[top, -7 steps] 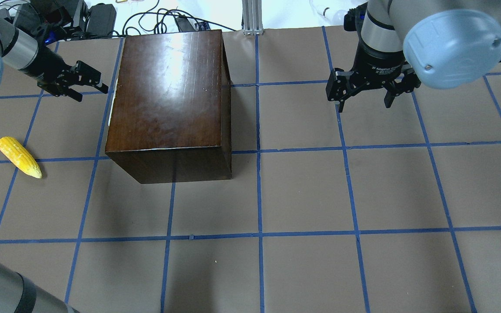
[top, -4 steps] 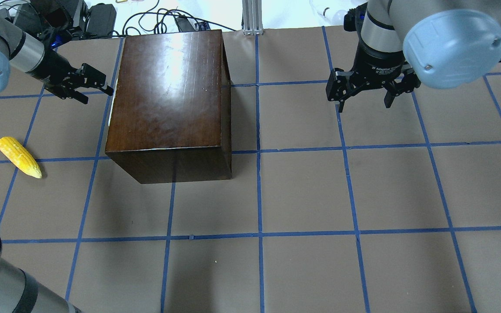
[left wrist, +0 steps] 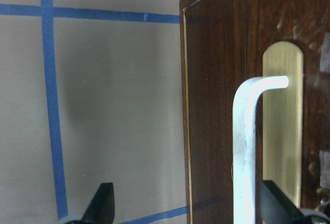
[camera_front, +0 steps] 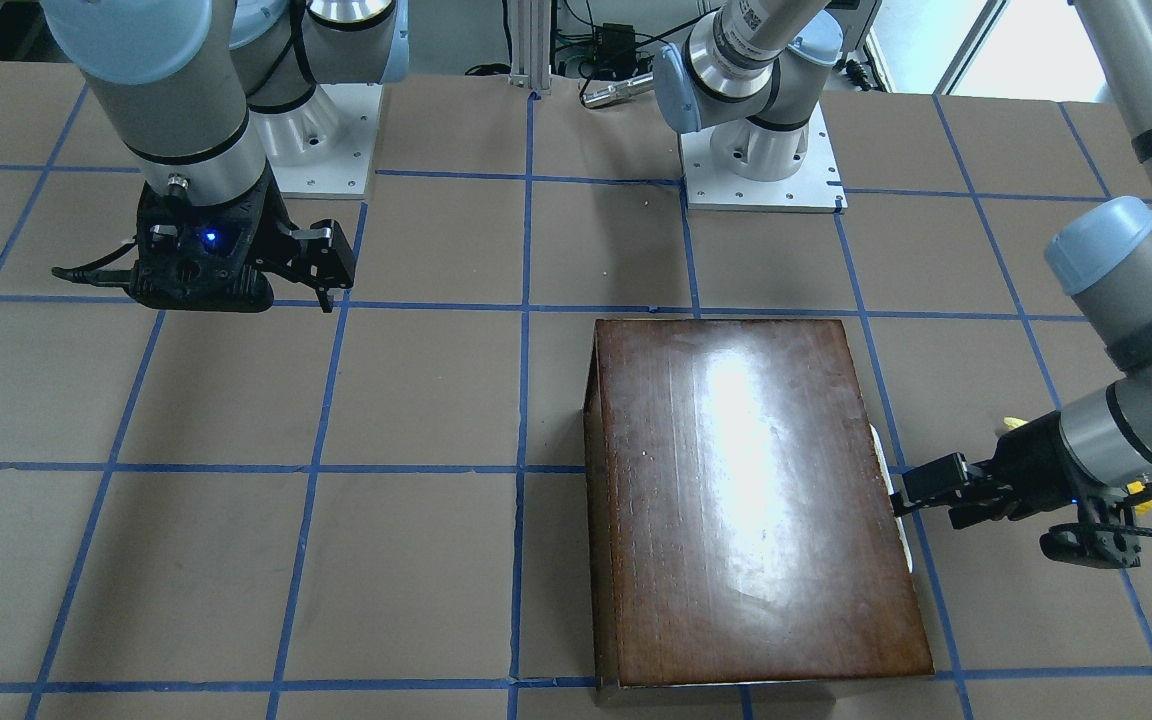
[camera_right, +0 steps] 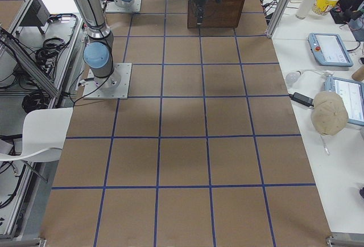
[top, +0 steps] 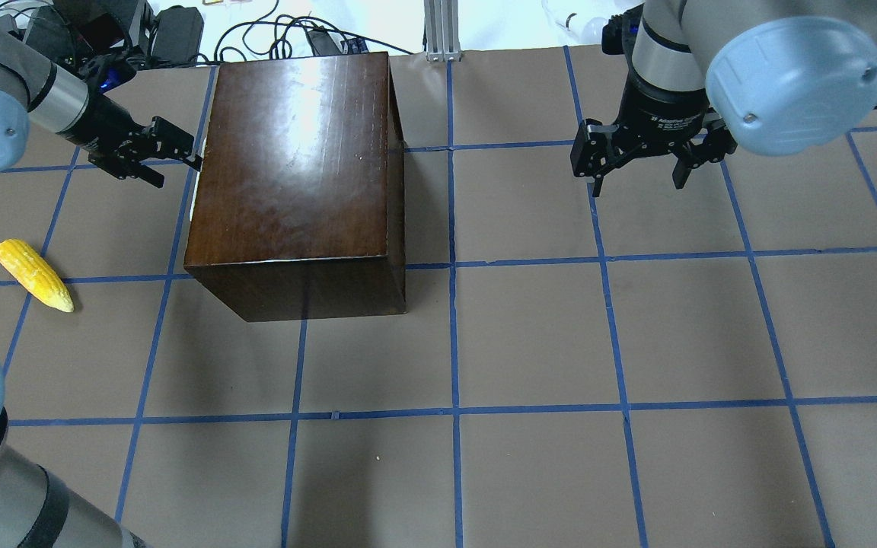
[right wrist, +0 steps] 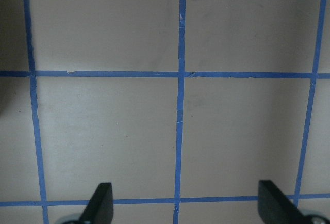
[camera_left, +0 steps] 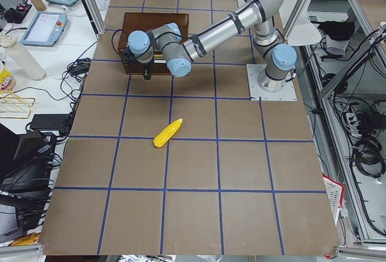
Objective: Open drawer and put corn inside
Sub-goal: 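Lower the left gripper and hook the white drawer handle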
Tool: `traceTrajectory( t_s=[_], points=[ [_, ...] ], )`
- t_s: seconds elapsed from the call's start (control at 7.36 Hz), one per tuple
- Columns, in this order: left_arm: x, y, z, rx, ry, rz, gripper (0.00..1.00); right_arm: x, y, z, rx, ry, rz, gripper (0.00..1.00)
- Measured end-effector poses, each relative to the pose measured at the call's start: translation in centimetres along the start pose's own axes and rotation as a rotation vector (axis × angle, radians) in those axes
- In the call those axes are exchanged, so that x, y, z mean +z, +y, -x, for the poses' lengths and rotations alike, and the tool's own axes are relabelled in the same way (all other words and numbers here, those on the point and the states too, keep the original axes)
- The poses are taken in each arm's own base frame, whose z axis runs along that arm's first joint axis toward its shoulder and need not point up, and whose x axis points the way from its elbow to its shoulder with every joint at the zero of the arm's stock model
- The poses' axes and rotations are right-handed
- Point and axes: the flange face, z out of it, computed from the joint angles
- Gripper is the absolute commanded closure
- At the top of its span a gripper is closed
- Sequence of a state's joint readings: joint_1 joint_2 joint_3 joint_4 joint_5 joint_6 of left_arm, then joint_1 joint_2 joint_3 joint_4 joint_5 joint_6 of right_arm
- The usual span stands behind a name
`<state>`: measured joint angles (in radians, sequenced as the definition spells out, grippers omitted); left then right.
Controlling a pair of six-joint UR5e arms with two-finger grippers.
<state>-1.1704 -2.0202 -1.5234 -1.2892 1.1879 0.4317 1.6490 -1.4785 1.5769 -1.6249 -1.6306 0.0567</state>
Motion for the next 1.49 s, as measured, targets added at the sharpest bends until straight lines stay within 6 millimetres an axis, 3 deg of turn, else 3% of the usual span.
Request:
traceTrajectory(
  t_s=[0.82, 1.49],
  points=[
    [2.0, -0.3, 0.7, -0.008, 0.029, 0.021, 0.00, 0.0, 0.0, 0.0, 0.000, 0.000, 0.000, 0.00],
    [1.7, -0.6, 0.9, 0.010, 0.022, 0.014, 0.00, 0.0, 0.0, 0.0, 0.000, 0.000, 0.000, 0.00]
  ],
)
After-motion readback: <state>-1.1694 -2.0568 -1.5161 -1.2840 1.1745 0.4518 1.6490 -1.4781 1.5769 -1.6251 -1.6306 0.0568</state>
